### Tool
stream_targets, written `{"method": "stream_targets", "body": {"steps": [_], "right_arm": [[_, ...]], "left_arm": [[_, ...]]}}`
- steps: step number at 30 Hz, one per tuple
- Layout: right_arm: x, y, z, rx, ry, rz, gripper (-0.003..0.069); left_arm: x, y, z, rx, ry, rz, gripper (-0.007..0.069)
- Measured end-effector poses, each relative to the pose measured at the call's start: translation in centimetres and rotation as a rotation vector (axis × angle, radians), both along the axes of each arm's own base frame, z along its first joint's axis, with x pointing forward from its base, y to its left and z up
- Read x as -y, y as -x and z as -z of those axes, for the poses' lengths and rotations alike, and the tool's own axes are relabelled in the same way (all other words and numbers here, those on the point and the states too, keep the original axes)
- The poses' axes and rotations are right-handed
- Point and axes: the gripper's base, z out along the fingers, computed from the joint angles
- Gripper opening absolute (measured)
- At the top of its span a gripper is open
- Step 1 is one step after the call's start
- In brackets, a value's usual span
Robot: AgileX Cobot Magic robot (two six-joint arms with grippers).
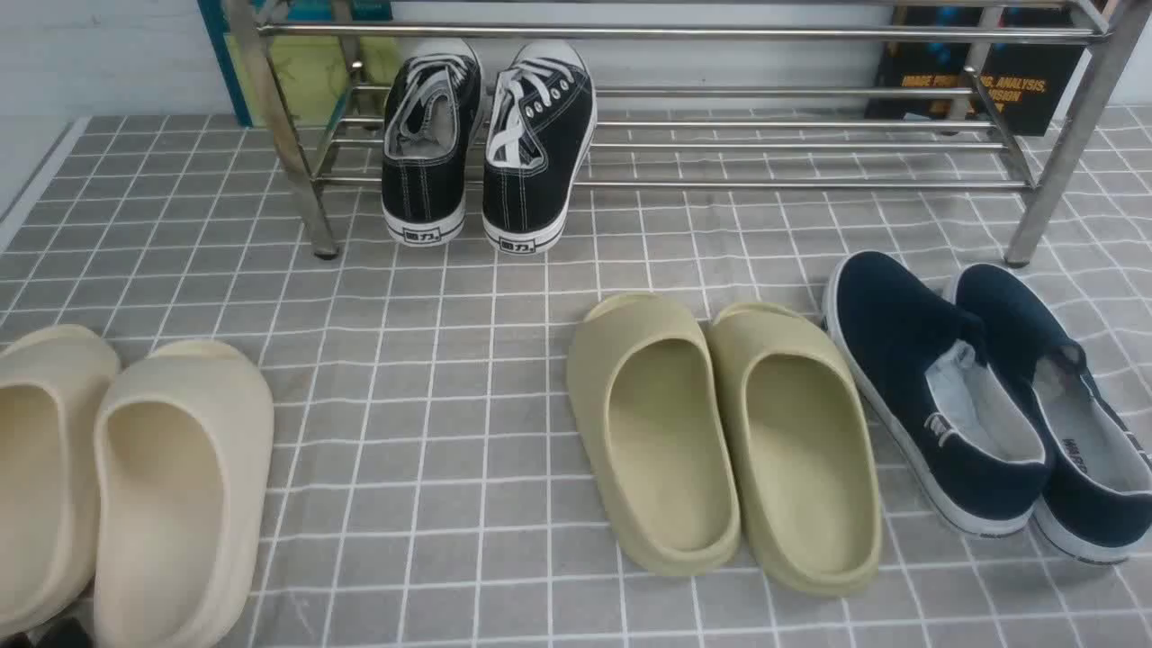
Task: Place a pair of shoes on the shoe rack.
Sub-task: Use the right arm to grab the shoe closest to it
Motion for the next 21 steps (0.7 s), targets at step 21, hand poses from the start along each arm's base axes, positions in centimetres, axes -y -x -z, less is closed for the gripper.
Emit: {"method": "stream_targets", "body": {"steps": [21], "right_arm": [[-0.4, -0.01, 0.03, 0.004, -0.128, -0.006, 0.0239]], "left_arm": [[0.0, 0.0, -0.01, 0.001, 0.0, 0.0, 0.0239]]}}
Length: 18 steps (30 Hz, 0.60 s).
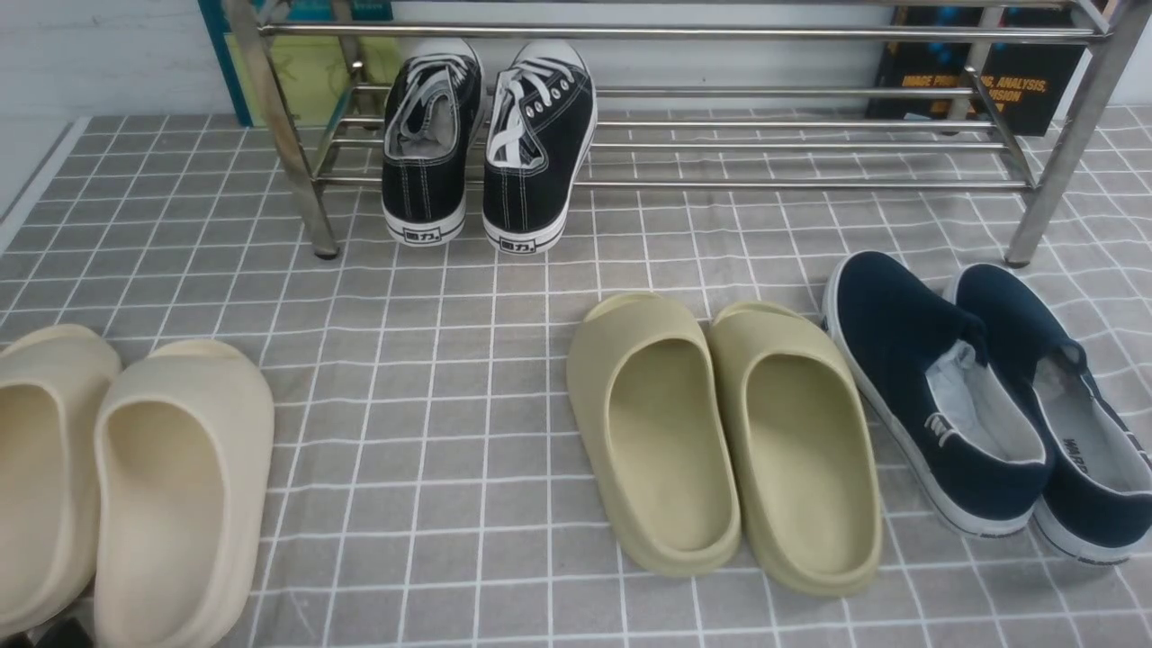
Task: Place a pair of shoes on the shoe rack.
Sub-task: Use the right arm to grab the shoe closest to it
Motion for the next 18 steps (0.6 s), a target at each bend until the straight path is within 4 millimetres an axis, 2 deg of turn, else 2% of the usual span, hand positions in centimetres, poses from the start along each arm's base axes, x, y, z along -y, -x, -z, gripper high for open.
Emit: {"method": "stream_targets", "body": {"steps": [18], "right_arm": [[-0.23, -0.01, 0.0, 0.002, -0.067, -0.005, 0.0239]], "left_arm": [[0.0, 0.0, 0.0, 0.0, 0.0, 0.0, 0.0239]]}}
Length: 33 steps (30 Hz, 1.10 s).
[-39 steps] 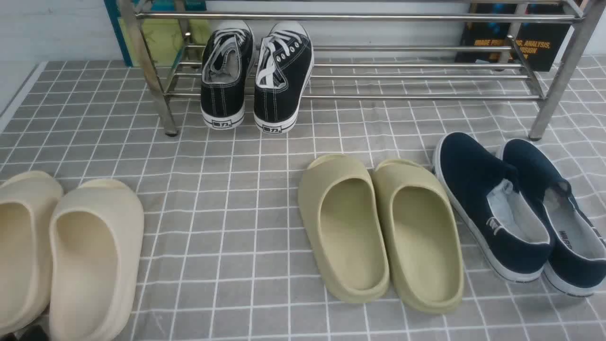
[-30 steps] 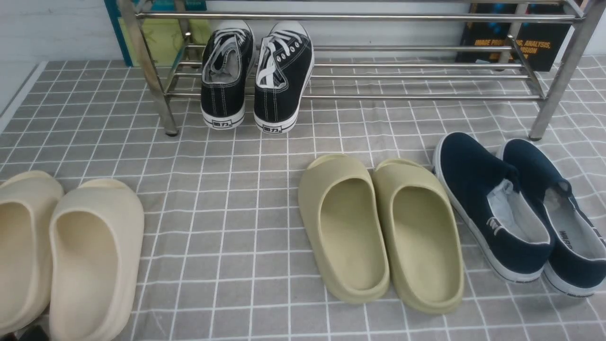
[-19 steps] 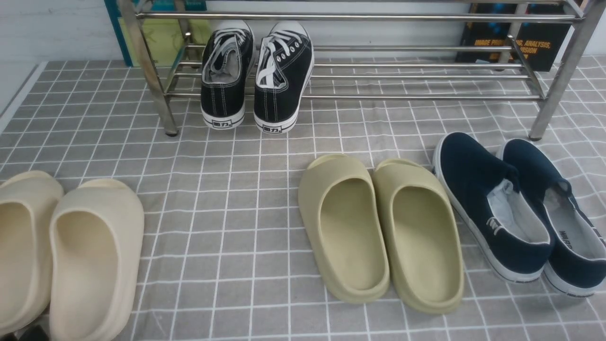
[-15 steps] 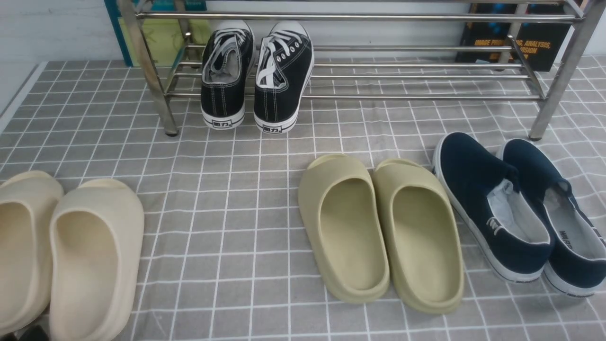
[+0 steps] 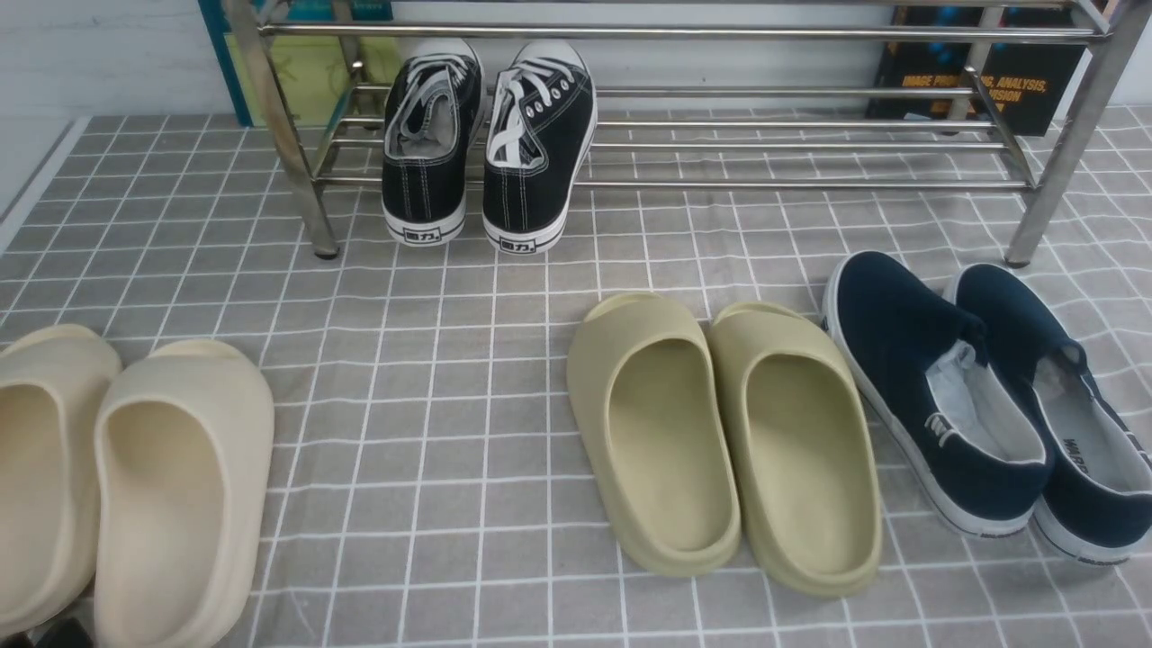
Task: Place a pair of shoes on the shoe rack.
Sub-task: Use the right arm to grab the shoe closest to it
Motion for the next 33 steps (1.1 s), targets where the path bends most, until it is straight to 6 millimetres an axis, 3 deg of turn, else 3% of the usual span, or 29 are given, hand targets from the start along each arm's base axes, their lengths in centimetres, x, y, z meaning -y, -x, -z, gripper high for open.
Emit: {"method": "stream_targets", "body": {"steps": [14, 19, 23, 28, 33], "right_arm": [[-0.8, 0.0, -0.2, 0.014, -0.248, -0.015, 0.0239], [-1.5, -0.2, -0.7, 0.055, -0.668, 0.012, 0.0239], [-1.7, -0.2, -1.1, 0.069, -0.853, 0.018, 0.0239], [-1.7, -0.2, -1.3, 0.086, -0.886, 0.019, 0.0239], [-1.6, -0.3, -1.4, 0.119, -0.788, 0.002, 0.0239]], "left_arm": [[0.0, 0.0, 0.0, 0.0, 0.0, 0.0, 0.0239], [0.0, 0.0, 0.0, 0.0, 0.0, 0.0, 0.0239], [0.0, 0.0, 0.0, 0.0, 0.0, 0.0, 0.0239], [0.0, 0.0, 0.0, 0.0, 0.0, 0.0, 0.0239], [0.0, 0.0, 0.0, 0.0, 0.0, 0.0, 0.0239]]}}
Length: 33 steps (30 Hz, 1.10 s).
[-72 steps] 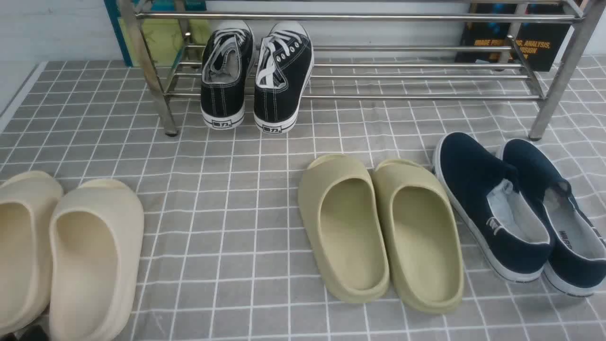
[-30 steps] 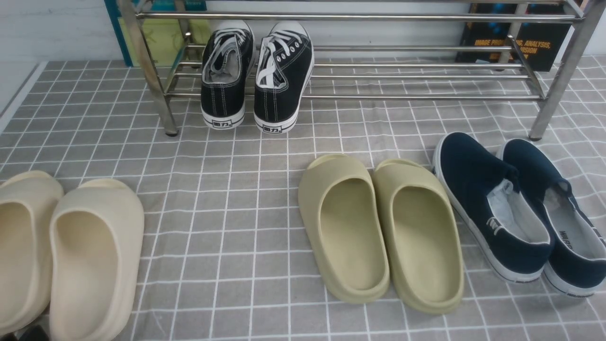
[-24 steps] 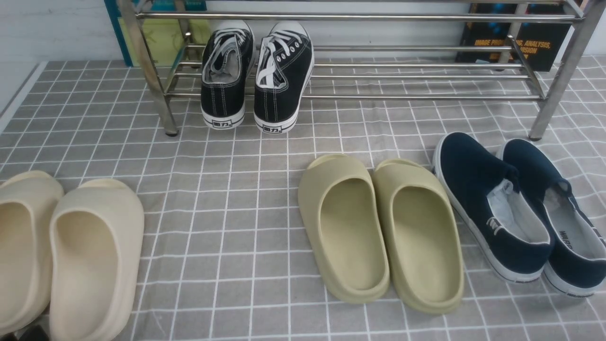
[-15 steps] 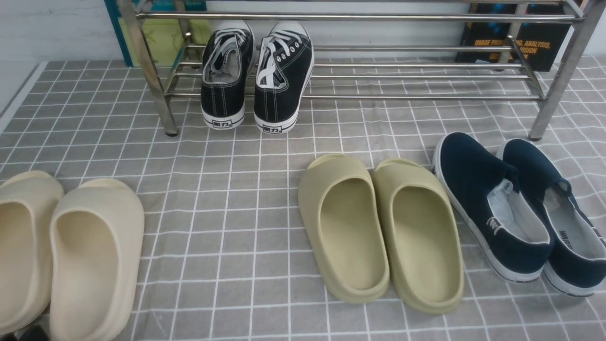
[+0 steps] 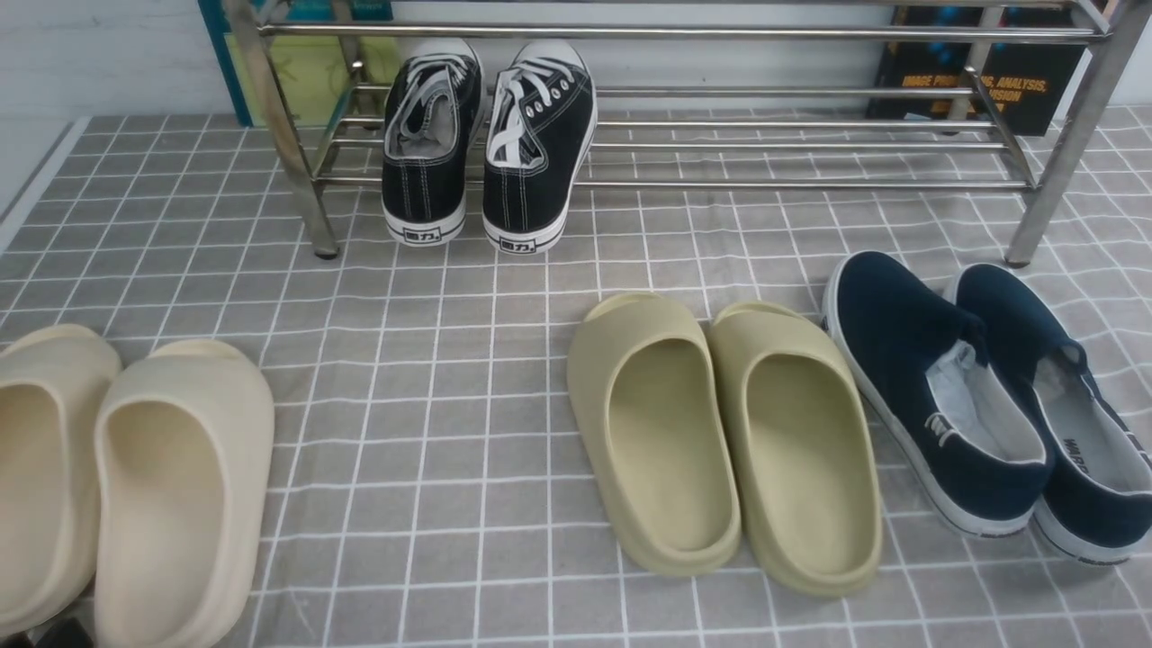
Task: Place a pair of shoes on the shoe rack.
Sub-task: Use the right arm to grab the shoe closest to it
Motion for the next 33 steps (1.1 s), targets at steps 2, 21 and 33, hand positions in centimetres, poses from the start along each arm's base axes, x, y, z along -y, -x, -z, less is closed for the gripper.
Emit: {"method": "stream_targets", "body": {"steps": [2, 21, 33], "right_arm": [[-0.1, 0.0, -0.1, 0.008, 0.056, -0.014, 0.0239], [-0.1, -7.3, -12.9, -0.378, 0.79, -0.373, -0.0003], [-5.7, -17.5, -10.4, -0.745, 0.987, -0.8, 0.0056]], "left_arm": [[0.0, 0.0, 0.0, 0.0, 0.0, 0.0, 0.0239], [0.0, 0.0, 0.0, 0.0, 0.0, 0.0, 0.0239], [0.0, 0.0, 0.0, 0.0, 0.0, 0.0, 0.0239]]}}
